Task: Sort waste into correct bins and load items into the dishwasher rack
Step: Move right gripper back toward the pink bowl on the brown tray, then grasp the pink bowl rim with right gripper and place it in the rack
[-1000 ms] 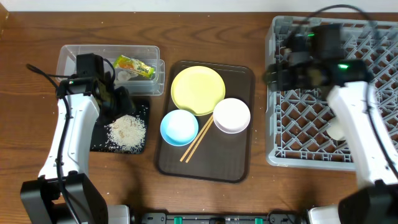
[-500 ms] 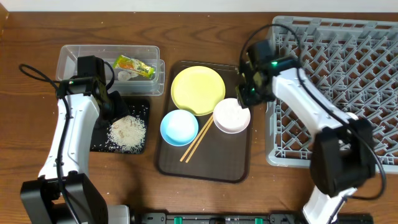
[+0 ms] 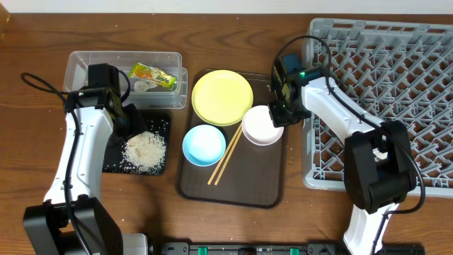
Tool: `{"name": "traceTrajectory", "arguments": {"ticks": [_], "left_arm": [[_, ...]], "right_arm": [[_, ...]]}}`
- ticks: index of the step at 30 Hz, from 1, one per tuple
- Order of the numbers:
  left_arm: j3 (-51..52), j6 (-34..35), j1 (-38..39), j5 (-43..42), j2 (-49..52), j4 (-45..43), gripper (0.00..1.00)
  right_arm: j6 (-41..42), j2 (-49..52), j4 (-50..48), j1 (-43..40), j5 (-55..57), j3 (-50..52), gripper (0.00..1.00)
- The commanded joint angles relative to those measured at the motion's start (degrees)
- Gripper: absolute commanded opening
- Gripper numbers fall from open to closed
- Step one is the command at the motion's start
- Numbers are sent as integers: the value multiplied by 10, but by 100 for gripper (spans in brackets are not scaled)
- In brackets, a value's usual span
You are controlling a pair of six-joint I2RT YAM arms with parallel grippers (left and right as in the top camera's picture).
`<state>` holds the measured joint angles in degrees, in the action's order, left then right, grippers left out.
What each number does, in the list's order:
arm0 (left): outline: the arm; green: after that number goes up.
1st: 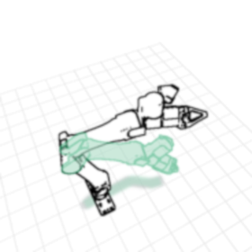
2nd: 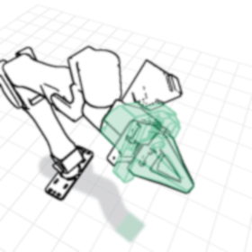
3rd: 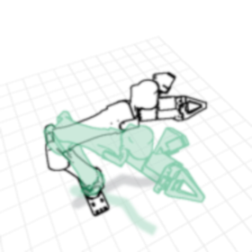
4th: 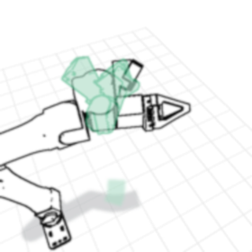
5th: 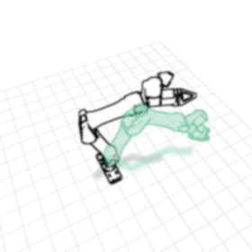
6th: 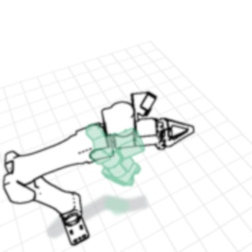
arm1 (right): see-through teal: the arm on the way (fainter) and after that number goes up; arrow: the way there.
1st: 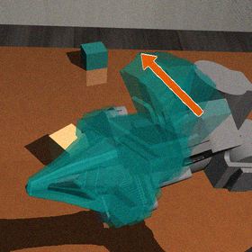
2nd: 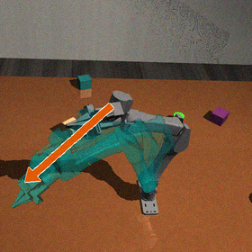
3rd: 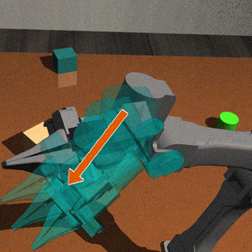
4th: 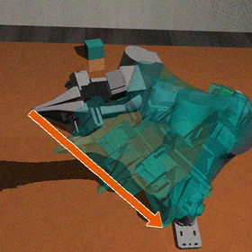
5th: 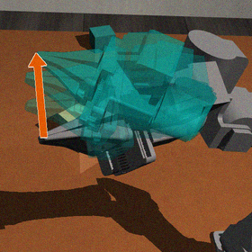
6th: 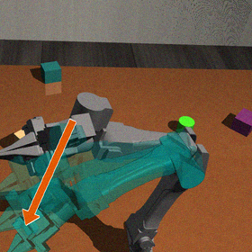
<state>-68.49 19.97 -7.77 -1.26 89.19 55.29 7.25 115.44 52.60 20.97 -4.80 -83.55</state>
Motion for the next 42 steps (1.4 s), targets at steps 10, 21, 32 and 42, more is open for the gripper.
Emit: {"name": "traceTrajectory", "arguments": {"ticks": [10, 21, 32, 42], "left_arm": [[-2, 10, -1, 9, -7, 2, 55], [-2, 9, -2, 7, -7, 2, 54], [-2, 10, -1, 7, -7, 2, 55], [-2, 10, -1, 6, -7, 2, 54]], "right_arm": [[-11, -131, -20, -46, 158, -73, 1], [-205, -179, -225, -108, 325, -77, 1], [-295, -89, -417, -146, 625, -77, 1], [-313, 17, -454, -137, 628, -77, 1]]}}
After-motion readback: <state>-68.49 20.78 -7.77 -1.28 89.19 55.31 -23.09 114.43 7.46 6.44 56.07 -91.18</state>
